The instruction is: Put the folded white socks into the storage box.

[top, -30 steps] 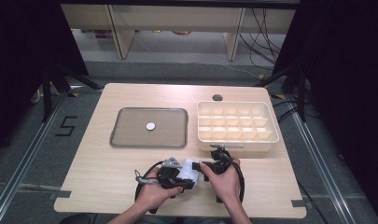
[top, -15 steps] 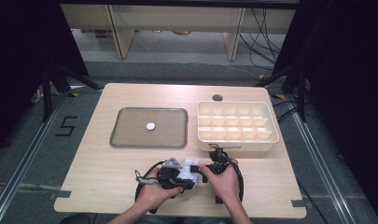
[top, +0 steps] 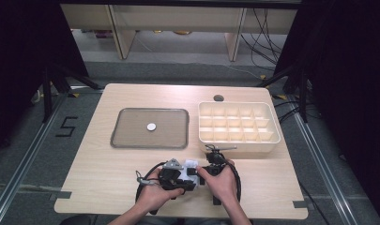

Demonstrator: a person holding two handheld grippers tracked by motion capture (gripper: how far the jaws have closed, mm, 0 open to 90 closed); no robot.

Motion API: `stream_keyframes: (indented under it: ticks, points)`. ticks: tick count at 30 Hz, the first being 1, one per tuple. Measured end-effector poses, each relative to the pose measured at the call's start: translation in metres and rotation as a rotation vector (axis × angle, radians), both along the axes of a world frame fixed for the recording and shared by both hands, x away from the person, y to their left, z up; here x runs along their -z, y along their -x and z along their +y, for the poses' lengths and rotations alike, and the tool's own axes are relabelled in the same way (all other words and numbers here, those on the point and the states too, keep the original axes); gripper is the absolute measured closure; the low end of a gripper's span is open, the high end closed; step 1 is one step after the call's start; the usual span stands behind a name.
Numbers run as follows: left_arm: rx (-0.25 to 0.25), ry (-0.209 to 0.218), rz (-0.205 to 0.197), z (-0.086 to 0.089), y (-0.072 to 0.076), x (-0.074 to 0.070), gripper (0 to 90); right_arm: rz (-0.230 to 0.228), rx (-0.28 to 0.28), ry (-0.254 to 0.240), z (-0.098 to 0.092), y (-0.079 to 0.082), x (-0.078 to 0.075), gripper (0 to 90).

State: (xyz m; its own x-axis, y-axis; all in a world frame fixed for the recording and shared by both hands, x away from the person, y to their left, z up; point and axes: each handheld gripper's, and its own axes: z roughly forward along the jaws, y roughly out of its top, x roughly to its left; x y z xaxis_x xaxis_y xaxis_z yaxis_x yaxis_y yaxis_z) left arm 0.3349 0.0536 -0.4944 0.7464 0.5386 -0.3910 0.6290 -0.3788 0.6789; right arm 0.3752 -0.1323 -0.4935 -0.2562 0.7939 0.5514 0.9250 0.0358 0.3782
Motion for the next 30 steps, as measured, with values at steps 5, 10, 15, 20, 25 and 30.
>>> stream_keyframes:
  ticks: [5, 10, 15, 20, 25, 30]
  points:
    - [-0.001, 0.008, -0.008, 0.003, 0.002, -0.002, 76.9, 0.011, -0.005, -0.014, 0.0, -0.001, 0.003, 43.7]
    - [-0.012, 0.024, -0.031, 0.01, 0.006, -0.007, 69.5, -0.008, -0.005, 0.001, 0.002, 0.001, 0.004, 47.4]
    - [-0.048, 0.068, -0.059, 0.034, 0.015, -0.017, 65.7, -0.016, -0.023, 0.011, 0.002, 0.001, 0.005, 54.1]
    - [-0.107, 0.078, -0.07, 0.053, 0.013, -0.015, 64.1, -0.029, -0.027, 0.044, 0.003, 0.0, 0.007, 58.4]
    - [-0.173, 0.089, -0.075, 0.065, 0.008, -0.009, 62.5, -0.083, -0.056, 0.039, 0.004, 0.001, 0.009, 61.7]
    - [-0.221, 0.101, -0.104, 0.077, 0.003, 0.002, 60.4, -0.068, -0.055, 0.022, 0.004, 0.001, 0.009, 64.5]
